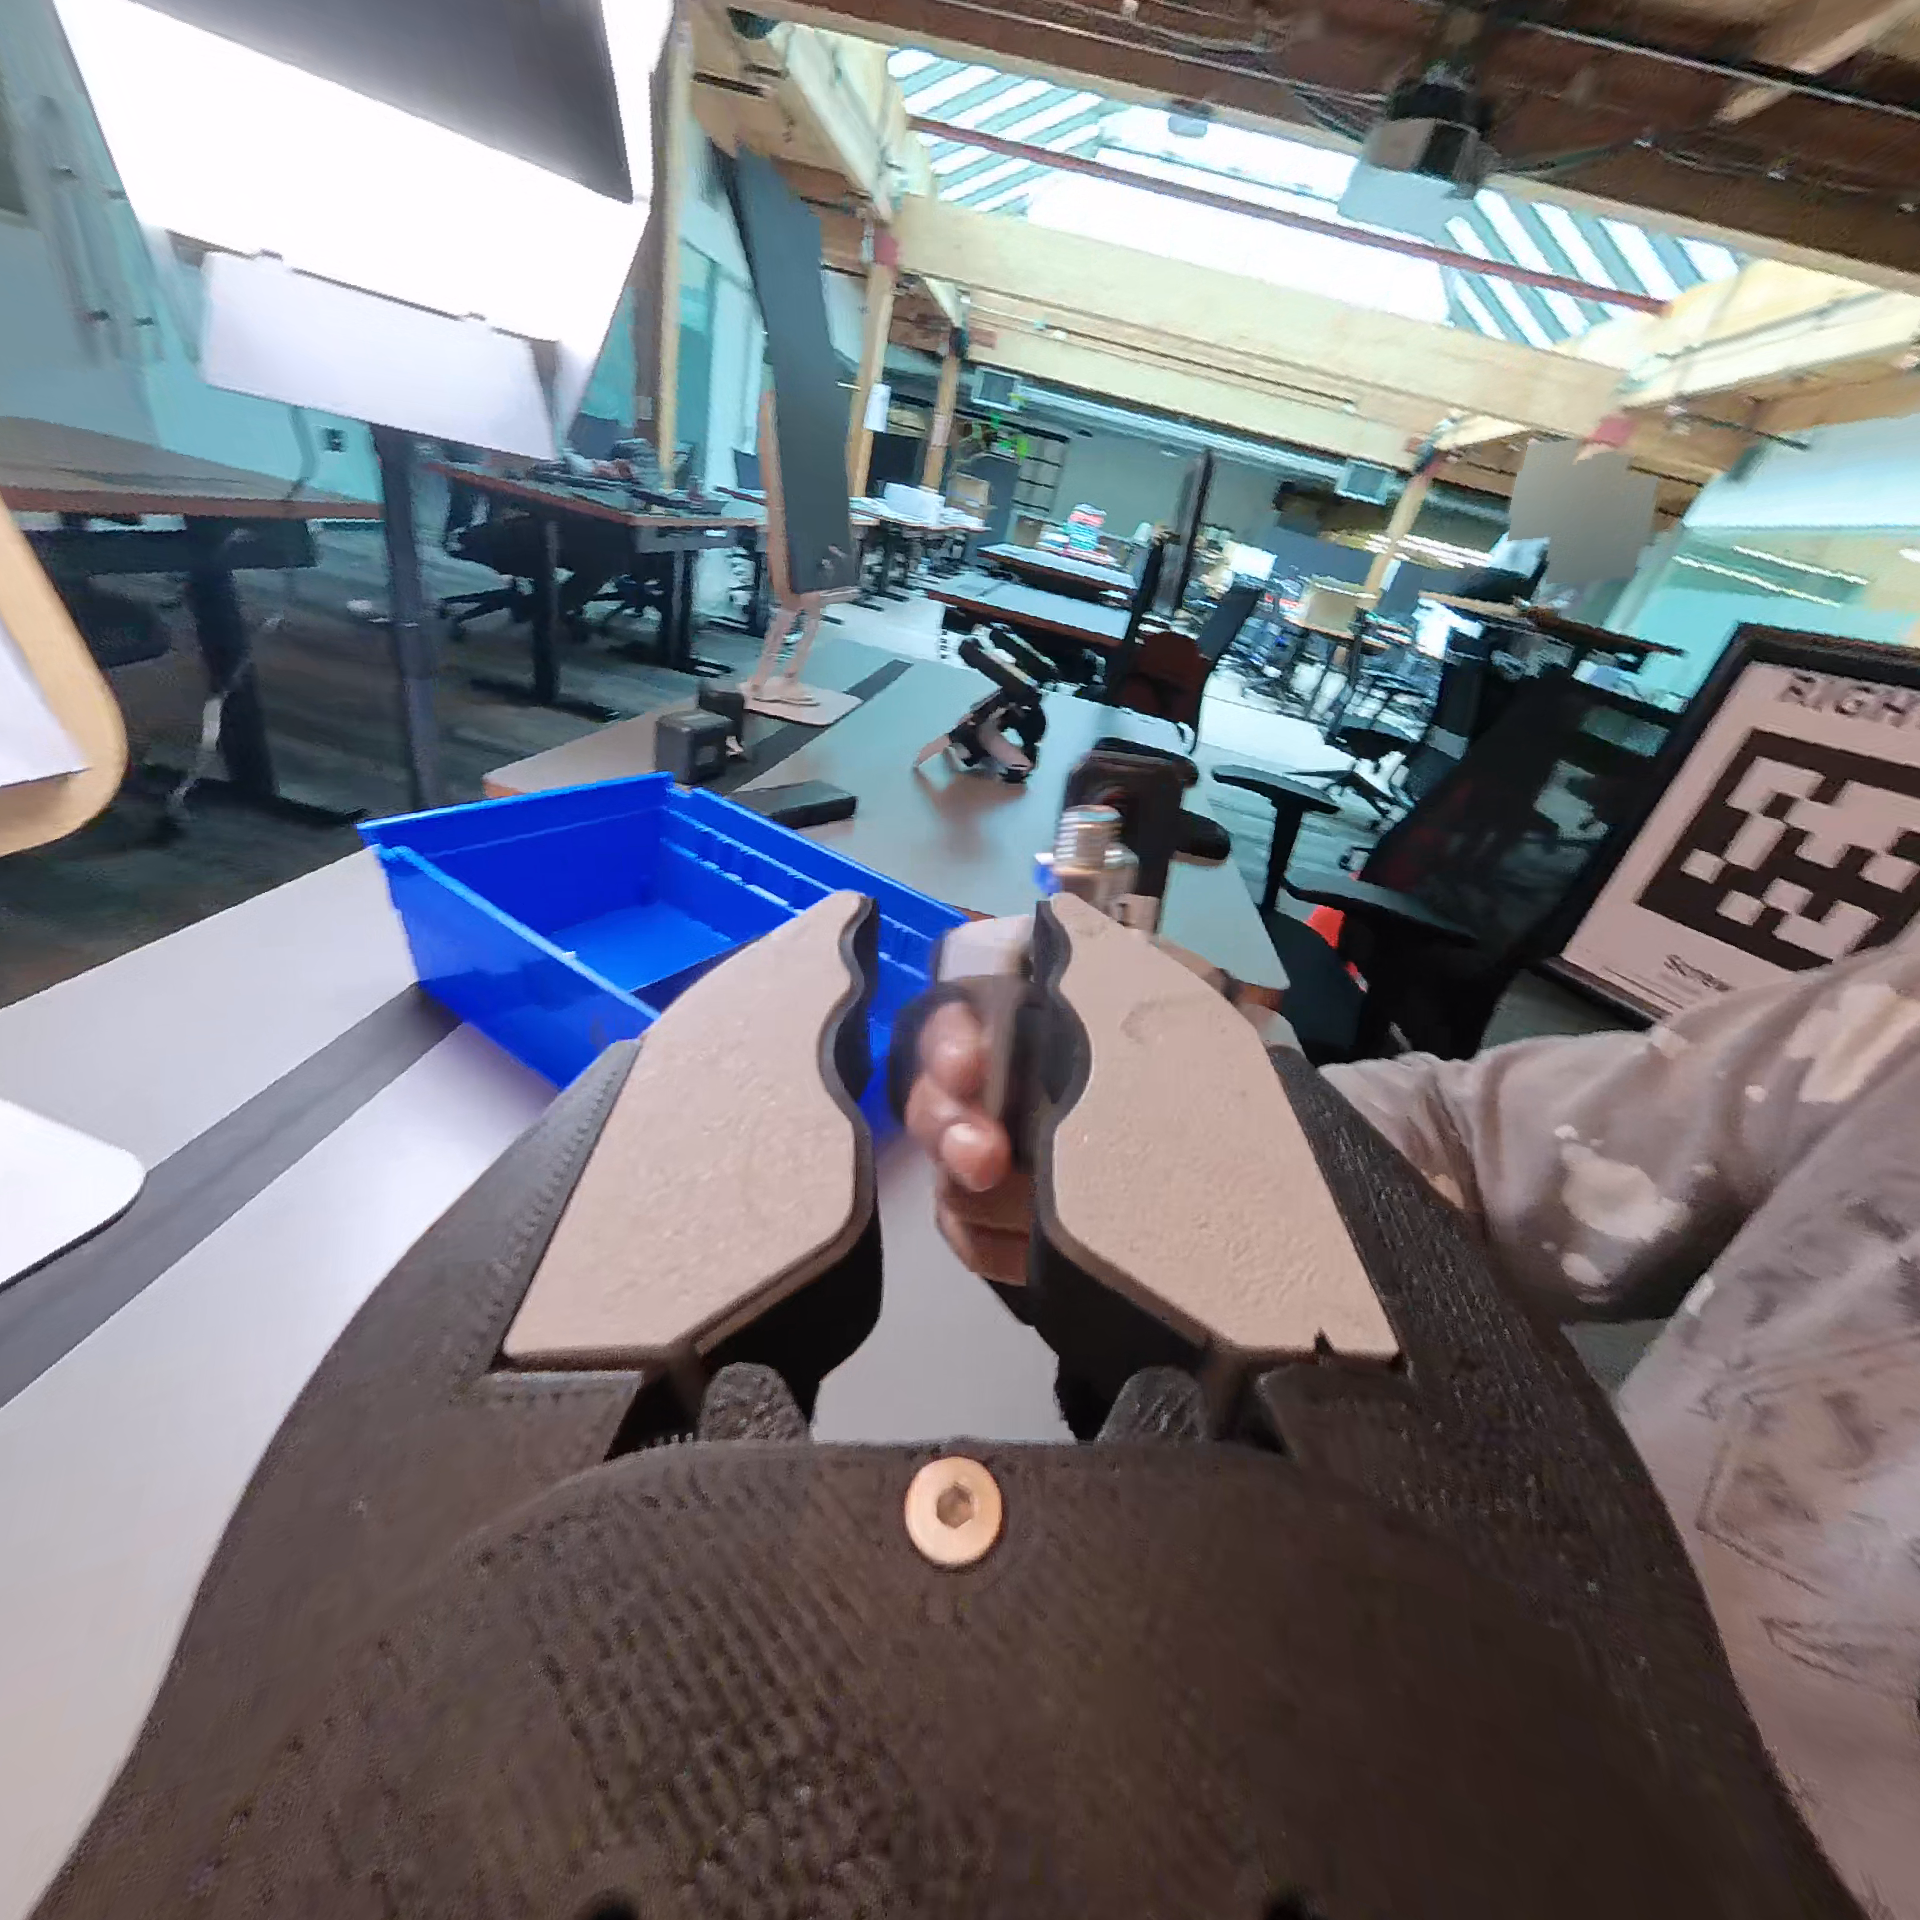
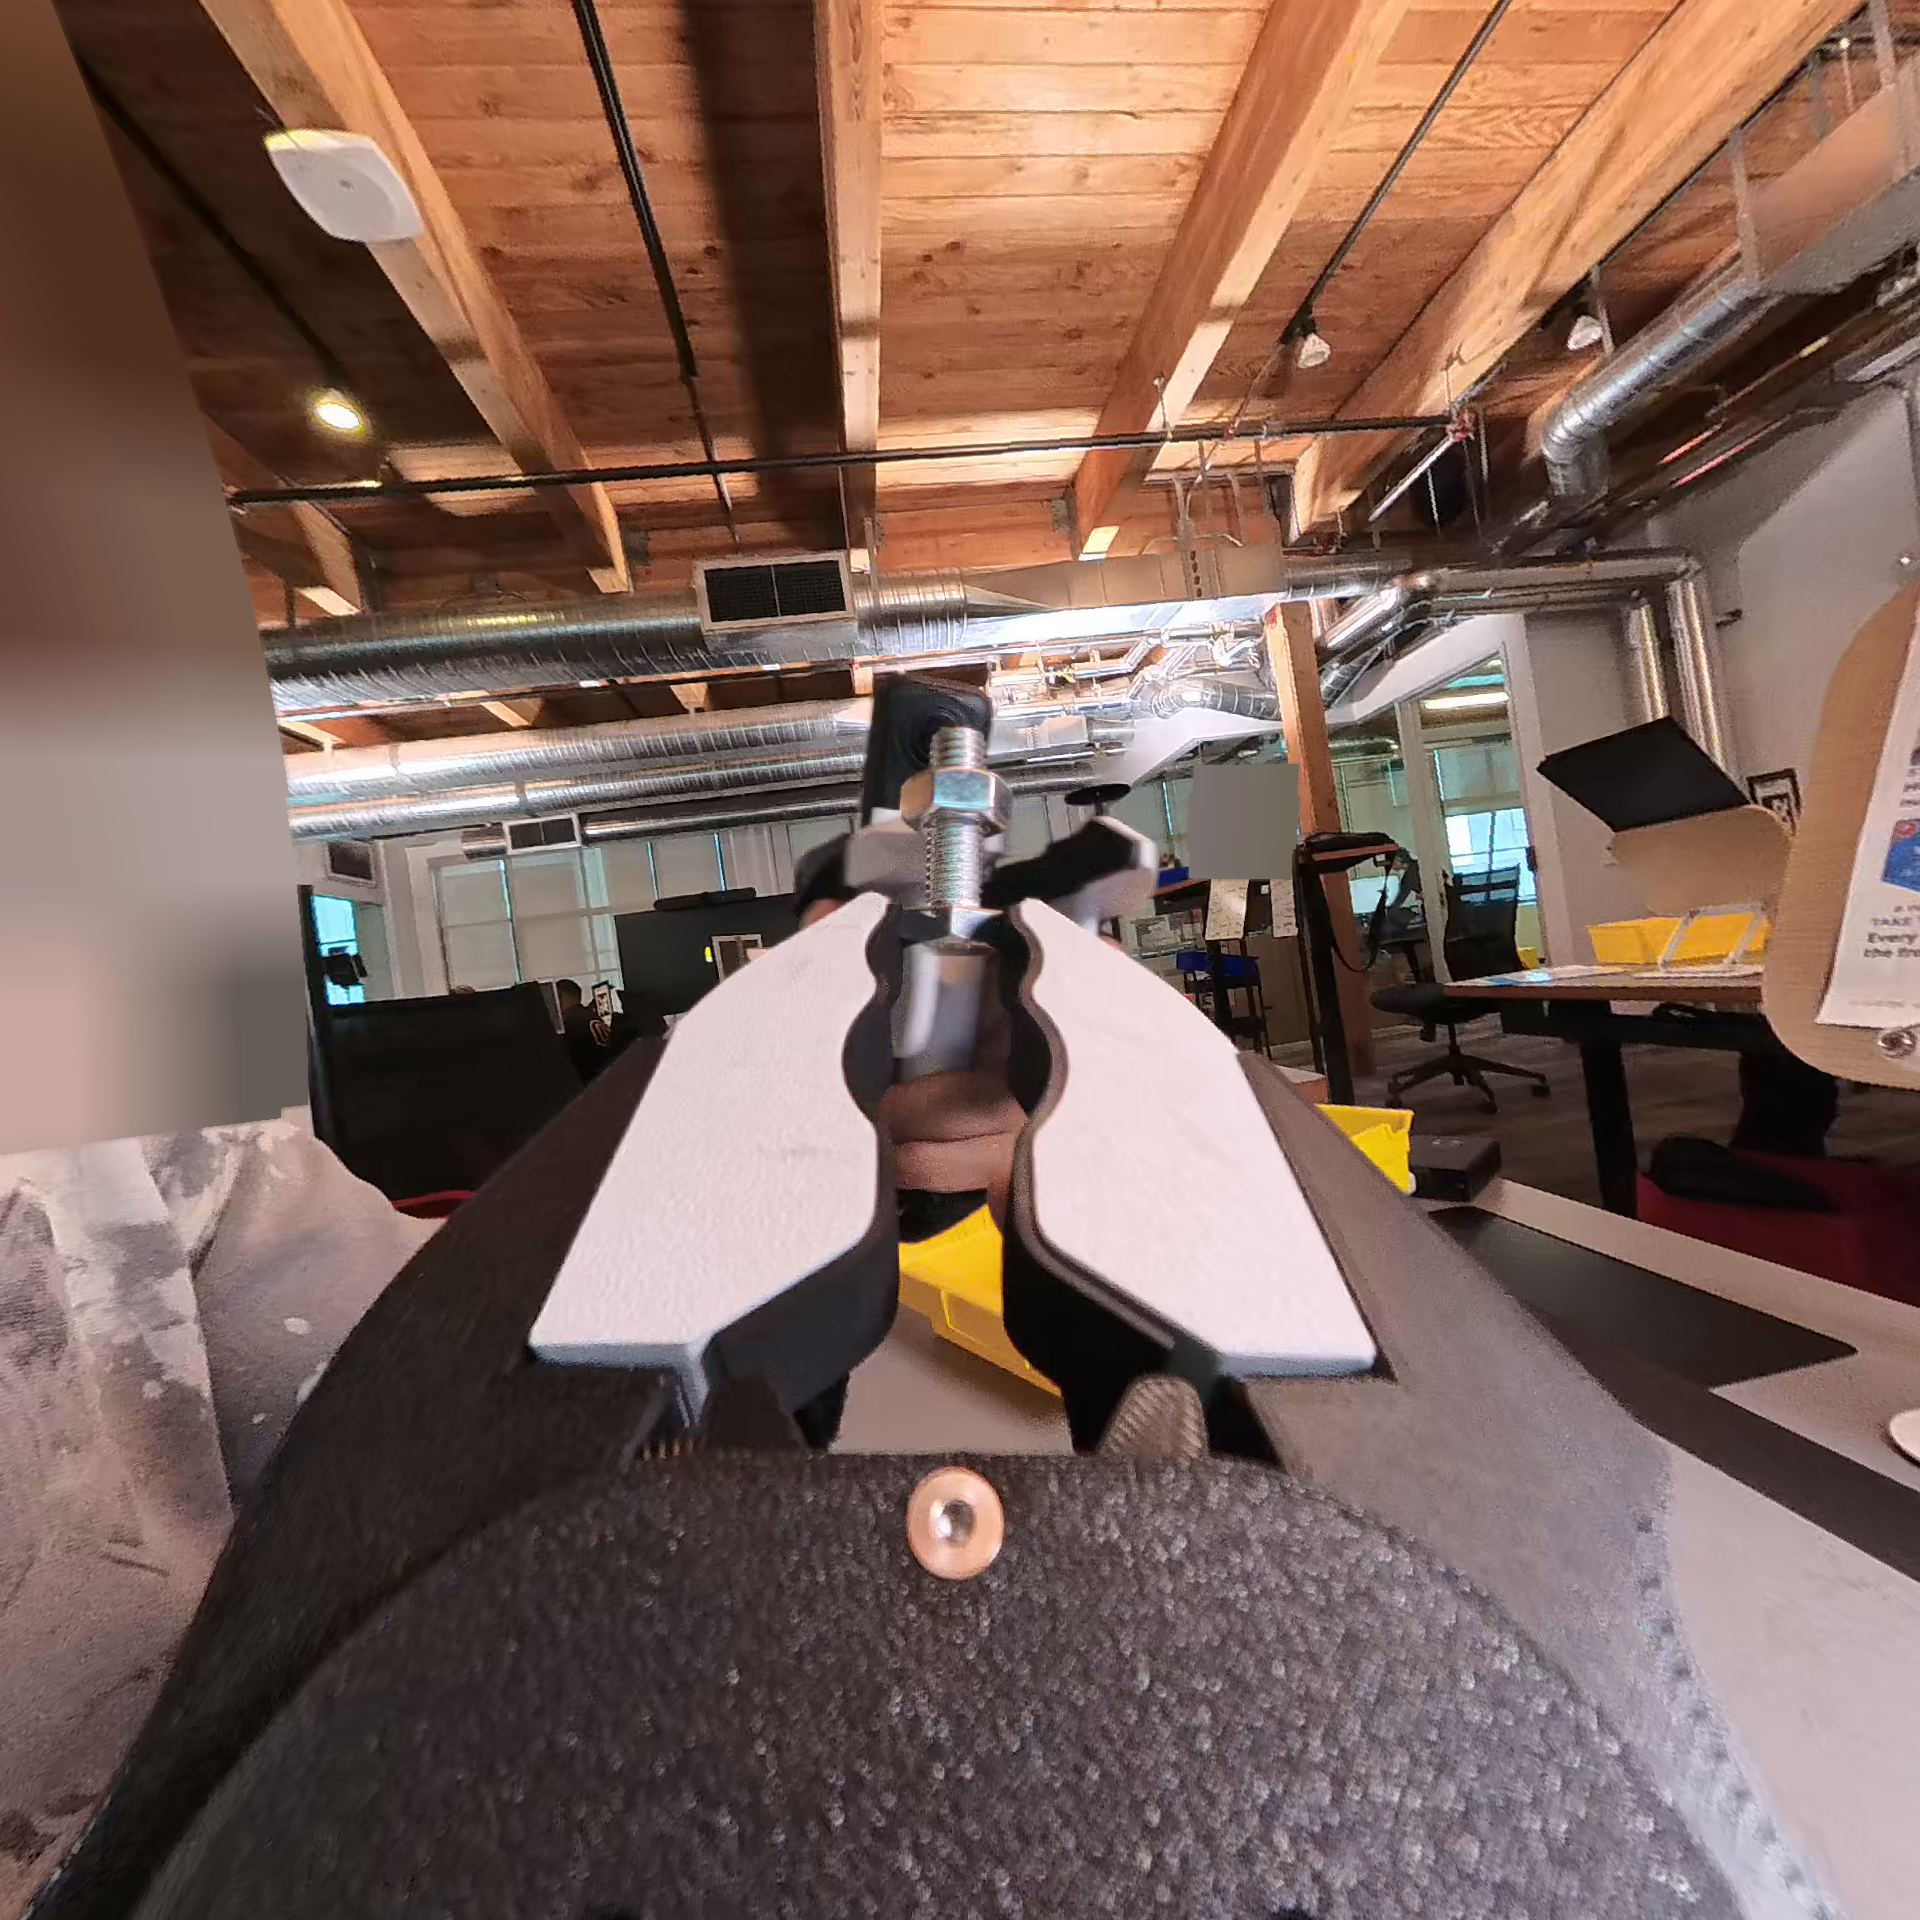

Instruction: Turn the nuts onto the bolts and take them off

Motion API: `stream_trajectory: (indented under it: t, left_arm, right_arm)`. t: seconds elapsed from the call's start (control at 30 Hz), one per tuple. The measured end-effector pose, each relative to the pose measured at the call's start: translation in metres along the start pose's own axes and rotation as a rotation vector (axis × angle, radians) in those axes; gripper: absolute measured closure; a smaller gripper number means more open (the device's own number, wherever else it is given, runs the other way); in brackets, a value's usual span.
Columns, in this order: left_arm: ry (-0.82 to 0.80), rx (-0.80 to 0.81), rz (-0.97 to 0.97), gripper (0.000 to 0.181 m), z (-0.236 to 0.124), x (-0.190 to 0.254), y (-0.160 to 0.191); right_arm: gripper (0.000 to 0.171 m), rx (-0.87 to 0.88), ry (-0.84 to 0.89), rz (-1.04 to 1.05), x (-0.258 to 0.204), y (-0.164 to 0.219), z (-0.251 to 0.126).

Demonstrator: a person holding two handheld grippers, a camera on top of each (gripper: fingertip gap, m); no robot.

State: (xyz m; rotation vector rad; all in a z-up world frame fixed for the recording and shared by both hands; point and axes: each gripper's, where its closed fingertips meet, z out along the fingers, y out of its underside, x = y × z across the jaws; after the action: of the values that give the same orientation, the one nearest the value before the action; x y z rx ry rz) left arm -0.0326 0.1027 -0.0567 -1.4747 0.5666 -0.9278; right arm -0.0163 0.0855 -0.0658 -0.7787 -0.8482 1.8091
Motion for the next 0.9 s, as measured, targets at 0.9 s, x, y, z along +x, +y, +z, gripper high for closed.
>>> stream_trajectory:
  t: [0.9]
  left_arm:
    - [0.021, -0.01, 0.038, 0.156, -0.002, -0.006, 0.006]
  right_arm:
    - [0.153, -0.157, 0.082, -0.076, 0.012, 0.017, -0.001]
